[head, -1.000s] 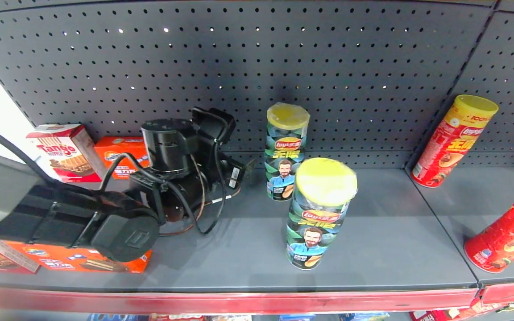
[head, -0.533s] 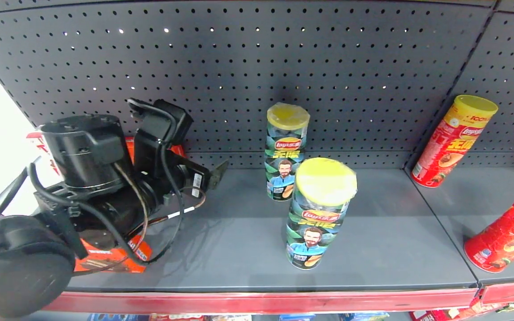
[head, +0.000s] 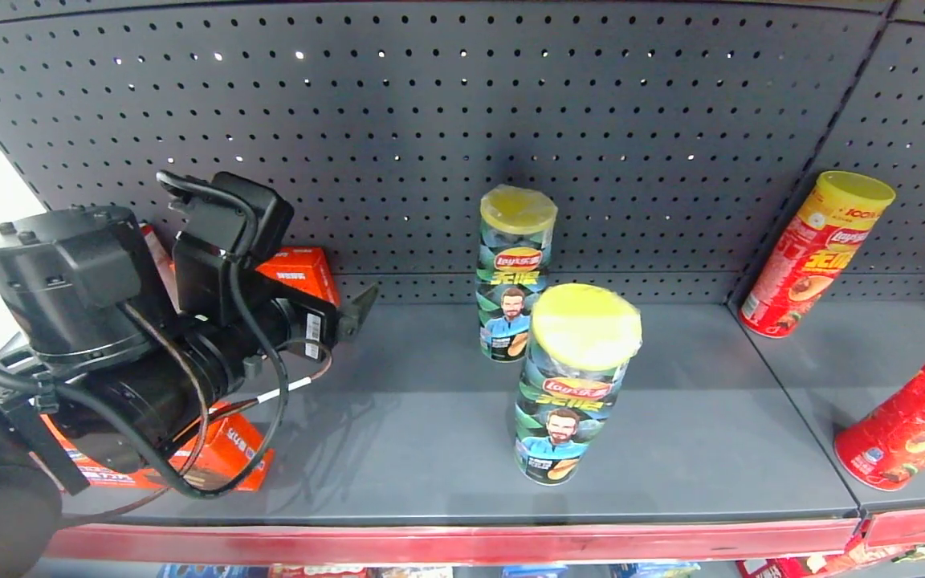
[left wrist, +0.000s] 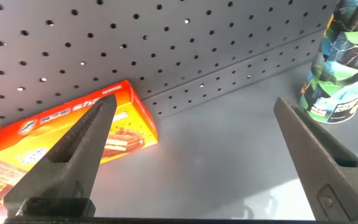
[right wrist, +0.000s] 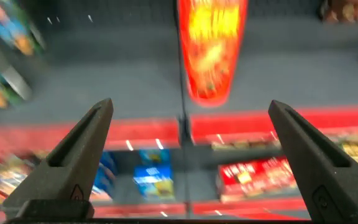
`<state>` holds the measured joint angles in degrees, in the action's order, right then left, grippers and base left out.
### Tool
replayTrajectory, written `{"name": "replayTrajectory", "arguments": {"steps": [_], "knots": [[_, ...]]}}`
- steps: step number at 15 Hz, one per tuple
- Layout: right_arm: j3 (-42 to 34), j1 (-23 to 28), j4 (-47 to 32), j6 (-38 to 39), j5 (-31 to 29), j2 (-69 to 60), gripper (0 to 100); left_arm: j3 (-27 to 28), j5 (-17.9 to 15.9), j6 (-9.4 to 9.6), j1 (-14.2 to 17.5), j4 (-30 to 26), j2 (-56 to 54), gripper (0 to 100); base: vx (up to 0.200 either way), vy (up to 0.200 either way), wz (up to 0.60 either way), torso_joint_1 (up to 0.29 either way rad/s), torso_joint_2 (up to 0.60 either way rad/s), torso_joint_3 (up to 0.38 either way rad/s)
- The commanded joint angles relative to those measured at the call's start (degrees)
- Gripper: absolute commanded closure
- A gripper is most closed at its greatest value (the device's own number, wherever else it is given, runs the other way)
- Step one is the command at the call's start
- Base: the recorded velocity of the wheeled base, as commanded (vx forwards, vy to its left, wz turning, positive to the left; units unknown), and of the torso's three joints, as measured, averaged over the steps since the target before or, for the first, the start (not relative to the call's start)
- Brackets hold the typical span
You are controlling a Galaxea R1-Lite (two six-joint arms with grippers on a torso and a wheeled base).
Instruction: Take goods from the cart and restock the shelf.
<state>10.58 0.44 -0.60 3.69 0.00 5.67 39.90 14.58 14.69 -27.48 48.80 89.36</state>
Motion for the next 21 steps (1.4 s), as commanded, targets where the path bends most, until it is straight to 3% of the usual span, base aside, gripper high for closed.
{"name": "replayTrajectory", "arguments": {"steps": [1,5,11,14,21], "knots": [[13.76,-2.99,-1.07,3.34,4.39,16.3,0,0.18,0.01,0.08,0.06,-0.02,-0.06,0,0.0,0.0,0.0,0.0,0.0,0.0],[24.84,-11.78,-0.19,-5.19,7.03,32.48,0,-1.84,0.54,1.57,-0.12,0.07,-0.41,0,0.0,0.0,0.0,0.0,0.0,0.0],[29.94,-24.08,10.7,-5.54,6.68,49.26,0,-1.23,0.27,1.66,0.06,1.47,-0.5,0,0.0,0.0,0.0,0.0,0.0,0.0],[34.59,-27.51,11.06,-5.72,6.77,55.33,0,-1.58,0.27,1.66,0.06,1.47,-0.5,0,0.0,0.0,0.0,0.0,0.0,0.0],[36.79,-32.17,10.79,-8.18,4.75,64.47,0,-0.96,0.27,1.83,0.06,1.56,-0.06,0,0.0,0.0,0.0,0.0,0.0,0.0]]}}
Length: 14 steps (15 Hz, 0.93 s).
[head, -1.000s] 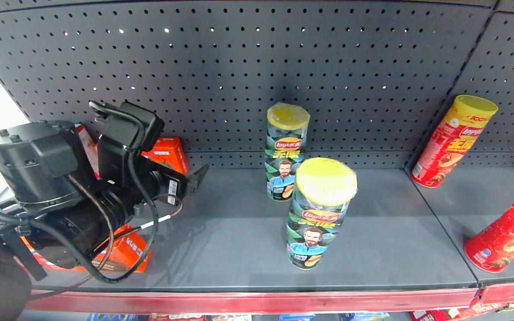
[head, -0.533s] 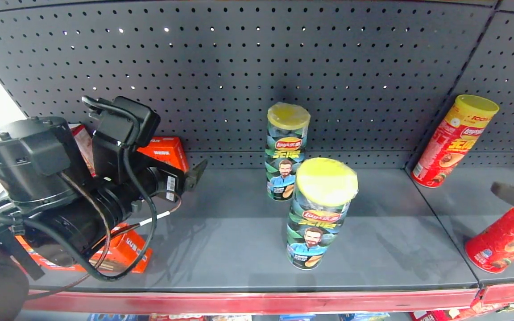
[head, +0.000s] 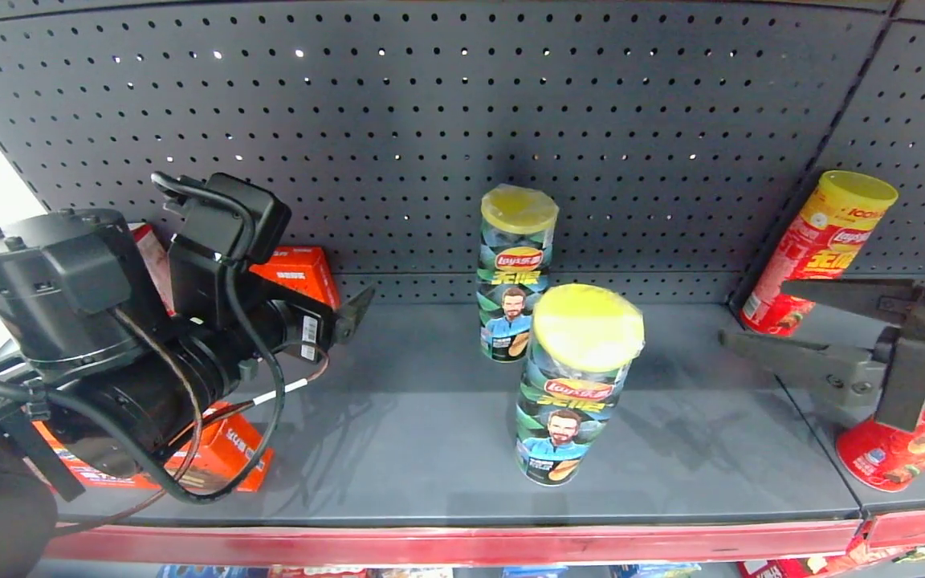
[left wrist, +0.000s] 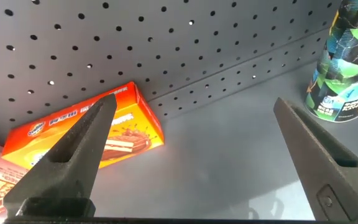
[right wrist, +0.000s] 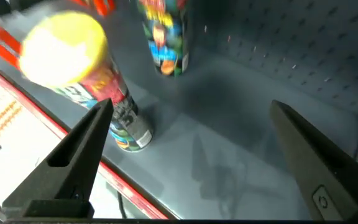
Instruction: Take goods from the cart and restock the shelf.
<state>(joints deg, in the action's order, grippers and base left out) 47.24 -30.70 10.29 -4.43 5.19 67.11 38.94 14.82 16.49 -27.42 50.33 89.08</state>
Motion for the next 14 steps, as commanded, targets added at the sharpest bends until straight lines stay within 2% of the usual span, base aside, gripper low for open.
{"name": "replayTrajectory", "arguments": {"steps": [1,5,14], "knots": [[0.13,-1.91,-0.09,-0.06,-1.33,4.35,0,-0.18,0.03,-0.06,-0.01,0.03,0.22,0,0.0,0.0,0.0,0.0,0.0,0.0],[-0.22,-2.7,-0.45,-1.11,-3.61,7.86,0,-0.44,0.03,-0.06,-0.01,0.03,-0.04,0,0.0,0.0,0.0,0.0,0.0,0.0],[-1.62,-2.79,-1.76,-2.96,-4.14,14.19,0,0.0,0.03,-0.06,-0.09,0.03,-0.22,0,0.0,0.0,0.0,0.0,0.0,0.0]]}}
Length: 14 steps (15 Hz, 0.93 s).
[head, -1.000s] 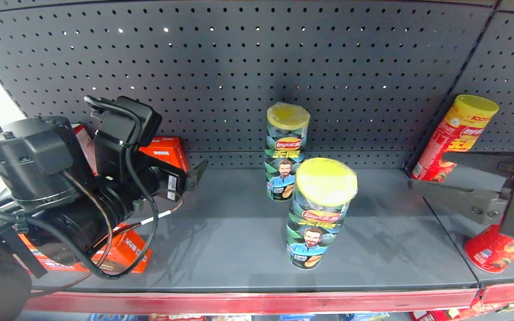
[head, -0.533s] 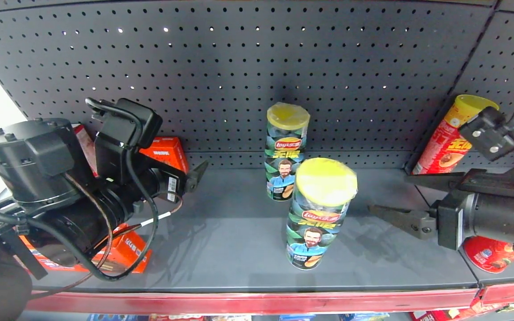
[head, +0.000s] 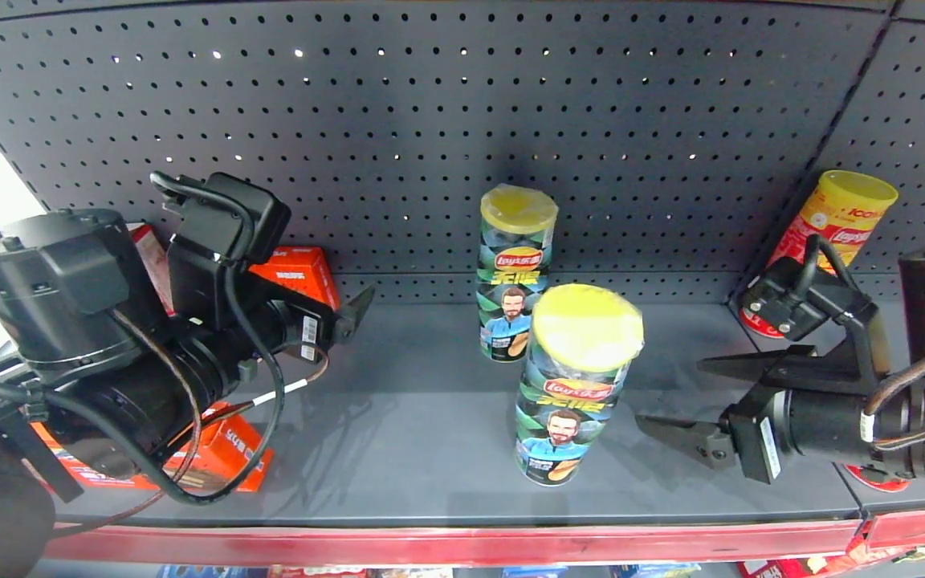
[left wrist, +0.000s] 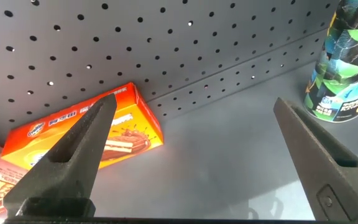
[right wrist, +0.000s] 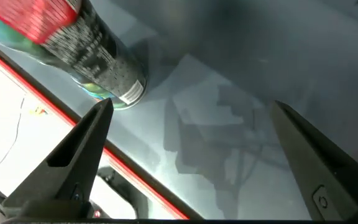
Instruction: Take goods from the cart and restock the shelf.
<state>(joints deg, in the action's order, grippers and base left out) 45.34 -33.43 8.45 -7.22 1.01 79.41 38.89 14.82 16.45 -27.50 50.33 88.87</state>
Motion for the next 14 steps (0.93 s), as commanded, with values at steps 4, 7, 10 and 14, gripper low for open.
{"name": "replayTrajectory", "arguments": {"steps": [4,7,10,14], "knots": [[1.25,-0.59,0.52,-1.04,0.04,5.14,0,0.14,0.03,-0.01,-0.01,0.03,-0.01,0,0.0,0.0,0.0,0.0,0.0,0.0],[3.53,-1.38,0.52,-1.13,0.04,7.69,0,0.22,0.03,0.08,-0.01,0.03,0.08,0,0.0,0.0,0.0,0.0,0.0,0.0],[4.76,-2.08,0.6,-1.31,0.04,9.27,0,0.05,0.03,0.08,-0.01,0.03,0.08,0,0.0,0.0,0.0,0.0,0.0,0.0],[4.76,-1.29,0.6,-1.31,0.04,8.57,0,0.05,0.03,0.08,-0.1,0.03,0.16,0,0.0,0.0,0.0,0.0,0.0,0.0]]}}
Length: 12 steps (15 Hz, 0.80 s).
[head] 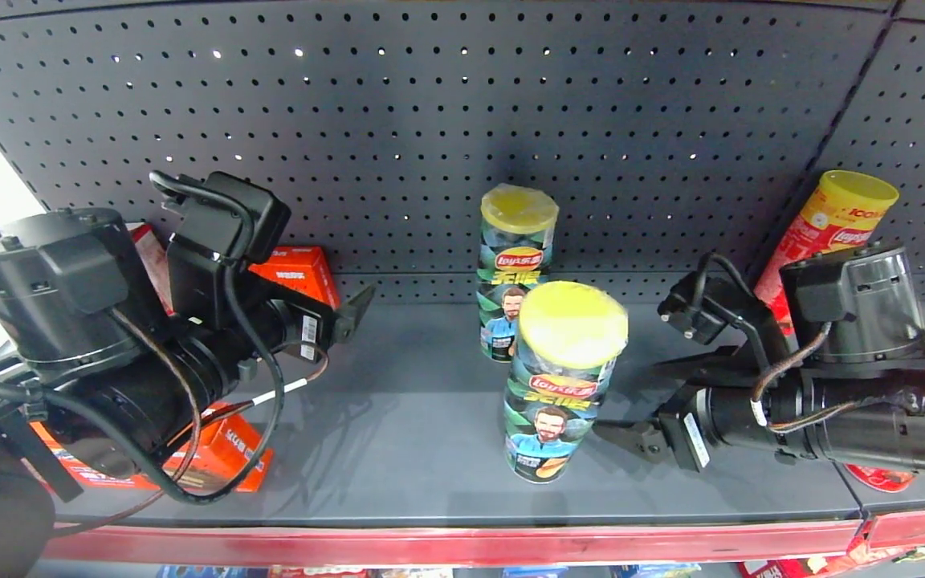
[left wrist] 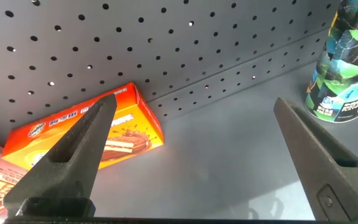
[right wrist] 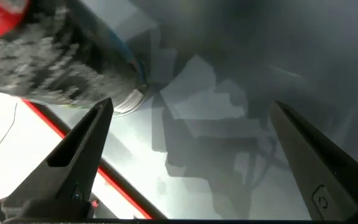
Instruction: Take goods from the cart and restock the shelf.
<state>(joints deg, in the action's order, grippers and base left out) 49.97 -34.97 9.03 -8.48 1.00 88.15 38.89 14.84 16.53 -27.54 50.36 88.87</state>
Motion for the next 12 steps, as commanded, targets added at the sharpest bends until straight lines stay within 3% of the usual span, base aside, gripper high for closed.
{"name": "replayTrajectory", "arguments": {"steps": [1,12], "knots": [[0.39,0.26,0.02,-0.04,0.06,0.0,0,0.05,0.02,-0.01,-0.15,0.0,0.25,0,0.0,0.0,0.0,0.0,0.0,0.0],[4.96,-1.68,0.02,-0.04,-0.03,4.84,0,-0.04,0.02,-0.01,-0.15,0.0,0.25,0,0.0,0.0,0.0,0.0,0.0,0.0]]}}
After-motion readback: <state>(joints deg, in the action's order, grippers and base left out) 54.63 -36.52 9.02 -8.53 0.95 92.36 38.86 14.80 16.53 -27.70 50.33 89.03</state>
